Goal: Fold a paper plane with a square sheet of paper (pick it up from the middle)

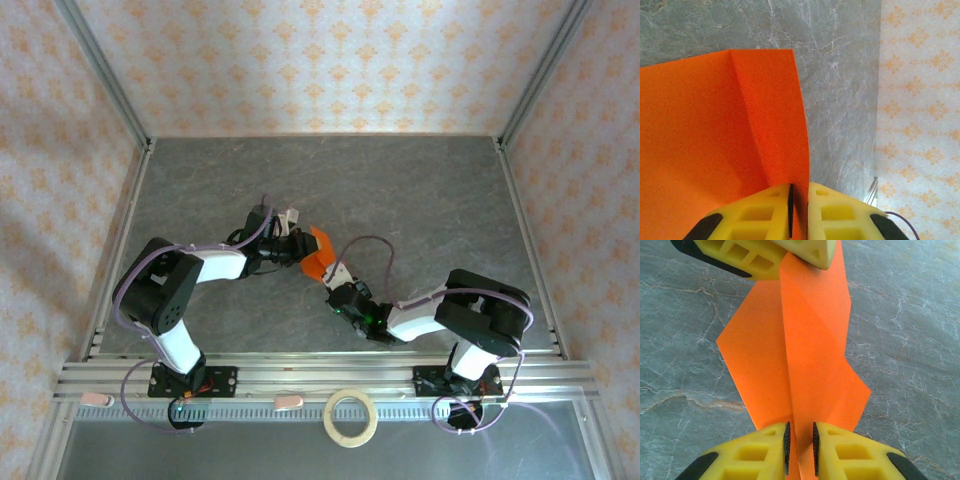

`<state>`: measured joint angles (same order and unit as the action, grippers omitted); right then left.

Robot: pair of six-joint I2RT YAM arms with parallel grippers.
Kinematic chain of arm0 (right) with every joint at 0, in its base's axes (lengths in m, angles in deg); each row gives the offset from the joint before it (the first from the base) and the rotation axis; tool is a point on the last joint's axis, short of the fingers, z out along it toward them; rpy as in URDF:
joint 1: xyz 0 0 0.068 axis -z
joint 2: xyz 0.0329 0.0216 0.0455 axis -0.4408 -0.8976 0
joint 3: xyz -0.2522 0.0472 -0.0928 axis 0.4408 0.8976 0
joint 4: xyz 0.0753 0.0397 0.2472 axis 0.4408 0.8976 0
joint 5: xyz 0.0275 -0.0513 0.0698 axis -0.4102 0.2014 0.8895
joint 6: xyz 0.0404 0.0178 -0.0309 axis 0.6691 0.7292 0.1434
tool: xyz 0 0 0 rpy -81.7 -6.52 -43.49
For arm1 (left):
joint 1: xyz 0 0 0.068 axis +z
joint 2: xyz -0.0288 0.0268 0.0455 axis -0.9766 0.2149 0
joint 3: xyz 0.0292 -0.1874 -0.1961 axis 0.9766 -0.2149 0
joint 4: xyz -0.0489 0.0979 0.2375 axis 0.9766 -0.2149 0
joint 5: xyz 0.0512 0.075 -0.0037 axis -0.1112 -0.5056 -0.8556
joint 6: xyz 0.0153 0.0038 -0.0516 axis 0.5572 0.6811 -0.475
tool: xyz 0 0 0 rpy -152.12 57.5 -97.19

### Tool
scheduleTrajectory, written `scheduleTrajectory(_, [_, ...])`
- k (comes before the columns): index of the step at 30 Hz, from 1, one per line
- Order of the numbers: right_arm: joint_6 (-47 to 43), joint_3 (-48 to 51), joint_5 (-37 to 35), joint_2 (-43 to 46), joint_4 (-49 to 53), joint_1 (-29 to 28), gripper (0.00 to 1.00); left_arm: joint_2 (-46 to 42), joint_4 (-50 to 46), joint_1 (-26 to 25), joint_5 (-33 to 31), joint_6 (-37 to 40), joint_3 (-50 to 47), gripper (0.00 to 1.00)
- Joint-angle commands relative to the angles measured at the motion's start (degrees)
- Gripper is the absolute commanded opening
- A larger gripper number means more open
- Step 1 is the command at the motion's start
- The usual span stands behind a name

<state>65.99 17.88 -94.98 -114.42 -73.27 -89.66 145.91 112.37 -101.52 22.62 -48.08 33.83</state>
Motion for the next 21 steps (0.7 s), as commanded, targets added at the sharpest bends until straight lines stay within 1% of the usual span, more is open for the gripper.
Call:
scheduleTrajectory(1, [-0.28,-0.13,-0.55,-0.83,-1.19,0.62,0.22,-1.1,0.78,-0.25,0.52,-0.42,0.1,0.15])
scheduleTrajectory(8, [-0.77,-0.14,-0.68,-1.11,-1.75,0.84,0.23,-1.1,0.69,-0.34,0.54,-0.45,0.19,0.15])
scheduleTrajectory(15, [-0.41,0.49,0.15,-0.41,-2.64,0.93,0.15,-1.06,0.6,-0.4,0.43,-0.31,-0.02,0.15])
scheduleTrajectory(17, [-0.32,0.57,0.28,-0.21,-2.61,0.93,0.1,-1.05,0.64,-0.33,0.39,-0.29,-0.03,0.15])
scheduleTrajectory(21, [0.07,0.74,0.57,-0.14,-2.63,1.06,0.09,-1.18,0.56,-0.35,0.3,-0.33,-0.05,0.15])
